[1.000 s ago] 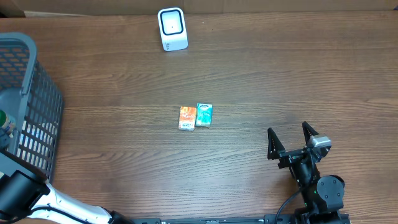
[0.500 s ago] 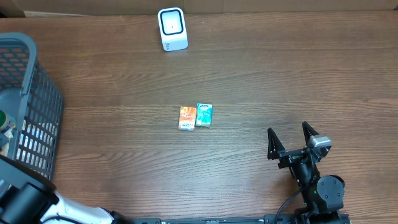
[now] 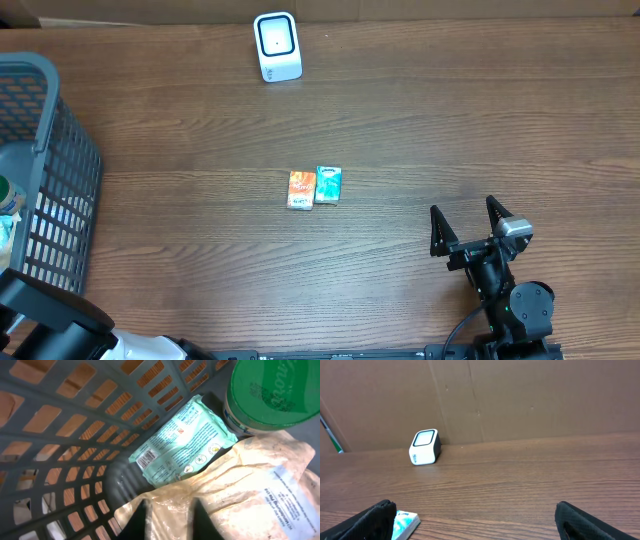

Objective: Scan the item barcode

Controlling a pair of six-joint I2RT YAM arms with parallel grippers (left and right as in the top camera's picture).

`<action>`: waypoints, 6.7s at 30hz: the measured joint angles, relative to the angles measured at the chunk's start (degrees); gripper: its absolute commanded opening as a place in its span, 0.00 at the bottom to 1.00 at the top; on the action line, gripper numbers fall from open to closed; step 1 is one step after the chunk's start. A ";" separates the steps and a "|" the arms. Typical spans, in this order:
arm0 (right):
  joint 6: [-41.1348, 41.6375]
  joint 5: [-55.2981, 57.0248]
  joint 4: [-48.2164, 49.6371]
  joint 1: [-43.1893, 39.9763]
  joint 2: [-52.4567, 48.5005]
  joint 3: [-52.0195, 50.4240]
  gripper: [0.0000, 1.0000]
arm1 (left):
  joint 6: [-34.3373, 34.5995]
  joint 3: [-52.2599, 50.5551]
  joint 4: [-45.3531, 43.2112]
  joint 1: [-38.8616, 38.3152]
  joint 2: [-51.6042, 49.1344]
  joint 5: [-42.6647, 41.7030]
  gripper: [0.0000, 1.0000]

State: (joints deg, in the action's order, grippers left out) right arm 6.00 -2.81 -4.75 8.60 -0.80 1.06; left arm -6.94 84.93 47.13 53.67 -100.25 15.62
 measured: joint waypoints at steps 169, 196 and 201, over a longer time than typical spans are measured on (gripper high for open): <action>-0.02 0.02 -0.02 0.00 0.02 0.00 1.00 | 23.06 13.09 25.90 -8.92 -15.56 -11.78 0.79; 0.00 0.00 0.00 0.00 0.00 0.00 1.00 | 9.68 0.87 4.87 -8.92 -14.45 -2.69 0.82; -0.02 0.00 -0.02 0.00 0.00 0.00 1.00 | 9.49 -0.48 3.56 -8.92 -14.45 -2.49 0.74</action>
State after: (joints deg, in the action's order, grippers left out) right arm 5.98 -2.81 -4.78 8.60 -0.80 1.06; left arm 2.55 84.44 50.70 44.75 -114.69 13.13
